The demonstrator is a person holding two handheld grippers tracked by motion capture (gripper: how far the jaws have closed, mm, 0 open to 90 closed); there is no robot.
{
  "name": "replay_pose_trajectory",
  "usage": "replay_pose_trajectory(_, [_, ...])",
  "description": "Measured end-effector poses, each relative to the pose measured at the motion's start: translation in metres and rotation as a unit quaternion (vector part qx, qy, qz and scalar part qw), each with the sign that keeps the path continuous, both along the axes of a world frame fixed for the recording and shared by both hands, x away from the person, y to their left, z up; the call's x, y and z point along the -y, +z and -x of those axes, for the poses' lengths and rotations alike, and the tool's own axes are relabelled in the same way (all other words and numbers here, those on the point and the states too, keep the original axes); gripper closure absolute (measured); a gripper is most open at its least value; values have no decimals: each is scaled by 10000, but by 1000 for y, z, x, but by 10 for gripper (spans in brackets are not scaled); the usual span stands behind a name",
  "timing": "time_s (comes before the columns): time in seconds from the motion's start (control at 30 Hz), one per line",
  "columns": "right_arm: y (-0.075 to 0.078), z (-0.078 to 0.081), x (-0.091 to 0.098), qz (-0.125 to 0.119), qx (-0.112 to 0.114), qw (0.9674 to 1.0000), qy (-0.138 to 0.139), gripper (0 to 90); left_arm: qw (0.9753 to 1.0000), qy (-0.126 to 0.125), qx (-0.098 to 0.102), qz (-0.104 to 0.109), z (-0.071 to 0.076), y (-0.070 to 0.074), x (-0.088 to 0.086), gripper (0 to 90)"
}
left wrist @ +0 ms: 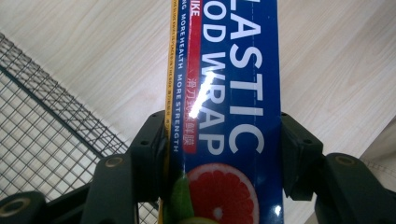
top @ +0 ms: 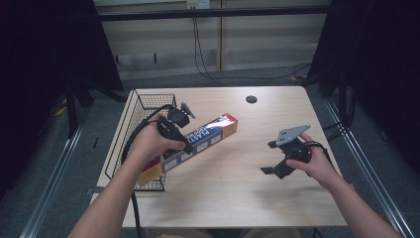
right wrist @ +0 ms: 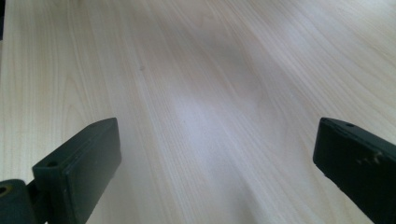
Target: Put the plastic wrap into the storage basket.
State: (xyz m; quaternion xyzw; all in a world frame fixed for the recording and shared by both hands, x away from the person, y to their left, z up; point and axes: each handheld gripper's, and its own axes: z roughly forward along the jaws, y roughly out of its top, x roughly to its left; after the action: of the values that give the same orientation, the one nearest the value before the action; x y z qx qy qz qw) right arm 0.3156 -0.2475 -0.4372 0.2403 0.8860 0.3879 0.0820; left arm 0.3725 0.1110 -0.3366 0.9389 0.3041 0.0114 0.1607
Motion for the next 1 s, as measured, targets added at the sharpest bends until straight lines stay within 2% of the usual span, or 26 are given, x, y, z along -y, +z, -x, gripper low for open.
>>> replay_pose_trajectory(0.03, [-1, 1, 1, -14, -17, 10000, -45, 12, 10000, 0, 23, -37, 0, 0, -2, 442])
replay_pose_trajectory(0.13, [-4, 1, 2, -38, 1, 10000, -87, 12, 9999, 169, 12, 28, 1, 2, -8, 442])
replay_pose_trajectory(0.2, [-4, 1, 3, -114, -2, 9999, -109, 12, 9995, 302, 15, 90, 2, 2, -10, 442])
replay_pose_trajectory(0.27, [-6, 1, 4, -193, 13, 9997, -166, 12, 9995, 323, 38, 54, 3, 3, -12, 442])
replay_pose_trajectory(0.53, [-9, 1, 5, -95, 33, 9998, -186, 11, 9979, 632, 98, 140, 3, 8, -24, 442])
replay_pose_trajectory(0.63, [-8, 1, 5, -117, 61, 9995, -279, 11, 9976, 670, 131, 144, 4, 10, -28, 442])
replay_pose_trajectory(0.67, [-8, 1, 5, -129, 72, 9995, -274, 11, 9970, 748, 100, 148, 4, 12, -33, 442])
replay_pose_trajectory(0.7, [-8, 1, 5, -127, 76, 9995, -286, 11, 9965, 799, 163, 175, 4, 13, -35, 442])
replay_pose_trajectory(1.0, [-11, 1, 5, -115, 45, 9994, -330, 9, 9940, 1060, 202, 197, 6, 17, -50, 443])
